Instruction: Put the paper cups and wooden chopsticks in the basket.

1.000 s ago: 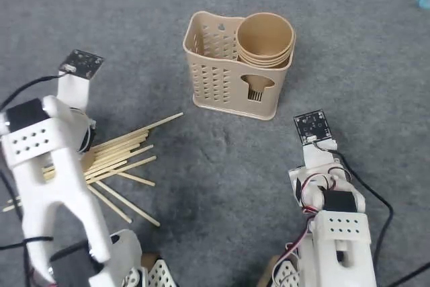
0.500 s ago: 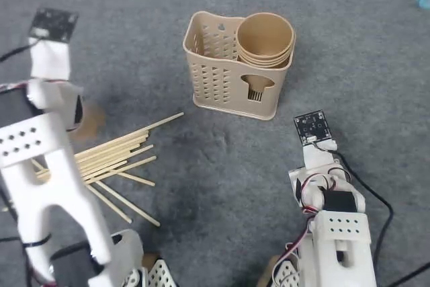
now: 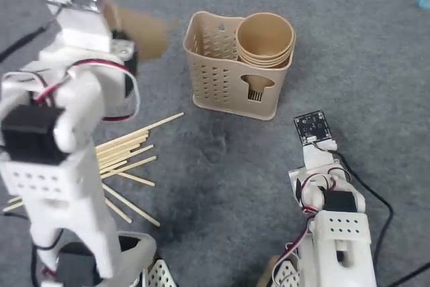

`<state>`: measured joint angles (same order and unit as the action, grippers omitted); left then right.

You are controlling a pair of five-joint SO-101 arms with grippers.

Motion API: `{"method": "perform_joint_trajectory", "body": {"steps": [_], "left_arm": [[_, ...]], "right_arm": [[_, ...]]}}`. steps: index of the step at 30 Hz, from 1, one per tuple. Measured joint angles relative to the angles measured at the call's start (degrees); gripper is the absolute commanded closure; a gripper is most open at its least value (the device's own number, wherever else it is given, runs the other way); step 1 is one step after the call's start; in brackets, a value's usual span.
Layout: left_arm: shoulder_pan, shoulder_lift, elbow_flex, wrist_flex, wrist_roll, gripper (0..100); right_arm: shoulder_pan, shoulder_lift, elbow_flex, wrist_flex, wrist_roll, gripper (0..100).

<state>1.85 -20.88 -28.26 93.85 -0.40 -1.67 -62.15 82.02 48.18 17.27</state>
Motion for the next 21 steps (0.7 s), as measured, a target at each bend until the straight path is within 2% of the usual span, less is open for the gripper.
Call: {"method": "perform_joint_trajectory", "body": {"steps": [4,8,15,21], "left_arm": [[4.92,0.53,-1.23,-7.56,1.67,99],[9.23,5.45,-4.4,-11.34,1.67,99],[17.67,18.02,-18.02,-10.2,-1.67,99],[21.36,27.43,-25.05,-8.7,-10.02,99]], "right_arm": [[0.0,0.0,0.0,0.0,0.0,99.1],[0.0,0.0,0.0,0.0,0.0,99.1],[0.0,0.0,0.0,0.0,0.0,99.1],[0.0,0.0,0.0,0.0,0.0,99.1]]}}
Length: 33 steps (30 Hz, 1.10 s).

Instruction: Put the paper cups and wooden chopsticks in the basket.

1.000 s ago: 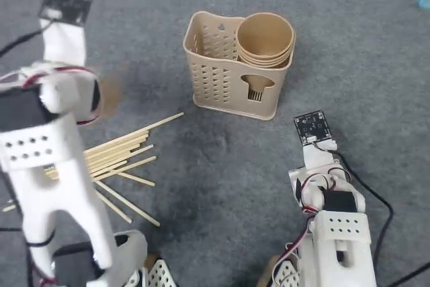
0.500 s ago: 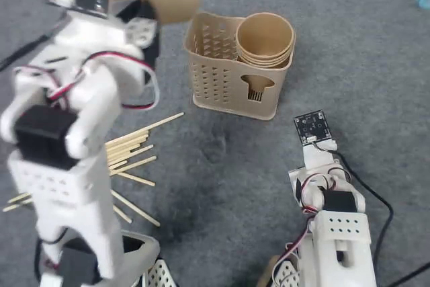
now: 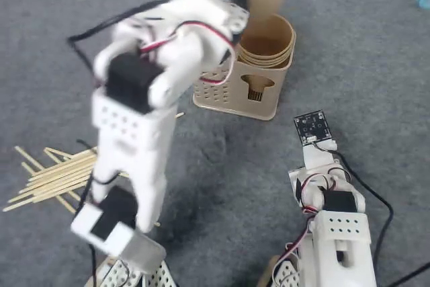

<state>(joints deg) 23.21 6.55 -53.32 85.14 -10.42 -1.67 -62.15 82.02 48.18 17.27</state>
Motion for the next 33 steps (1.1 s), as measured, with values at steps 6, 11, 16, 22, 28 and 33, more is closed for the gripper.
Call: {"method": "perform_joint_trajectory", "body": {"steps": [6,11,16,22,28,33], "left_arm": [[1.58,3.16,-0.18,2.46,-5.01,99],[4.57,3.08,-0.97,6.15,-8.35,99],[6.24,3.6,-0.97,7.91,-10.81,99],[4.84,6.59,-1.05,8.09,-14.24,99],[2.46,7.12,-1.05,8.26,-15.12,83],[0.26,3.78,-1.05,9.14,-10.64,78]], "right_arm": [[0.0,0.0,0.0,0.0,0.0,99.1],[0.0,0.0,0.0,0.0,0.0,99.1],[0.0,0.0,0.0,0.0,0.0,99.1],[0.0,0.0,0.0,0.0,0.0,99.1],[0.0,0.0,0.0,0.0,0.0,99.1],[0.0,0.0,0.0,0.0,0.0,99.1]]}}
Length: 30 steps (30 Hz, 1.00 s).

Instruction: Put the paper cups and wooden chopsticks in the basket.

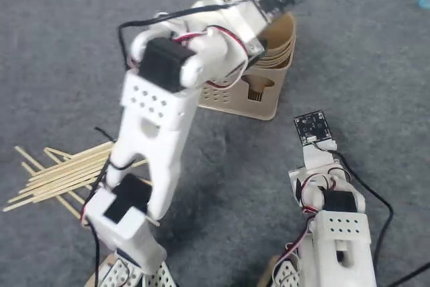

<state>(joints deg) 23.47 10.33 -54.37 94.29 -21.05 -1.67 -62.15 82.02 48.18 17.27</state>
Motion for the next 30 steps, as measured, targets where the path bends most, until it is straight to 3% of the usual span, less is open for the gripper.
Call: {"method": "perform_joint_trajectory", "body": {"steps": [6,11,16,22,30], "left_arm": [[-6.42,-10.9,0.0,3.52,1.93,78],[-18.46,-20.04,5.01,4.48,4.84,78],[-31.38,-29.36,21.27,4.48,2.99,78],[-35.08,-37.01,47.74,3.87,-3.69,78],[-35.34,-37.89,80.26,-18.55,-13.1,78]], "right_arm": [[0.0,0.0,0.0,0.0,0.0,99.1],[0.0,0.0,0.0,0.0,0.0,99.1],[0.0,0.0,0.0,0.0,0.0,99.1],[0.0,0.0,0.0,0.0,0.0,99.1],[0.0,0.0,0.0,0.0,0.0,99.1]]}}
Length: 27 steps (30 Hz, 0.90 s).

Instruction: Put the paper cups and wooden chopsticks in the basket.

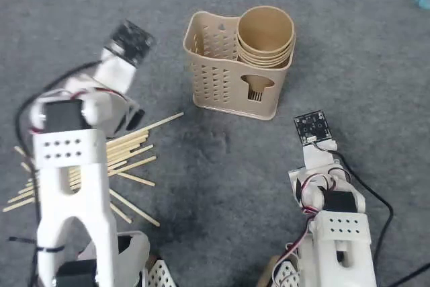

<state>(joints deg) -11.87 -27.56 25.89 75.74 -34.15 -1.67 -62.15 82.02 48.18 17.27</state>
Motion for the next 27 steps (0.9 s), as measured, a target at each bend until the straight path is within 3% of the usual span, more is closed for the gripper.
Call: {"method": "perform_joint_trajectory", "body": {"steps": [4,11,22,27], "left_arm": [[1.41,4.31,9.85,-12.66,-5.63,78],[5.45,18.29,9.76,-22.33,-6.51,78],[6.95,45.36,-7.82,-23.56,-6.24,78],[7.12,50.37,-15.12,-17.67,-6.15,89]], "right_arm": [[0.0,0.0,0.0,0.0,0.0,99.1],[0.0,0.0,0.0,0.0,0.0,99.1],[0.0,0.0,0.0,0.0,0.0,99.1],[0.0,0.0,0.0,0.0,0.0,99.1]]}}
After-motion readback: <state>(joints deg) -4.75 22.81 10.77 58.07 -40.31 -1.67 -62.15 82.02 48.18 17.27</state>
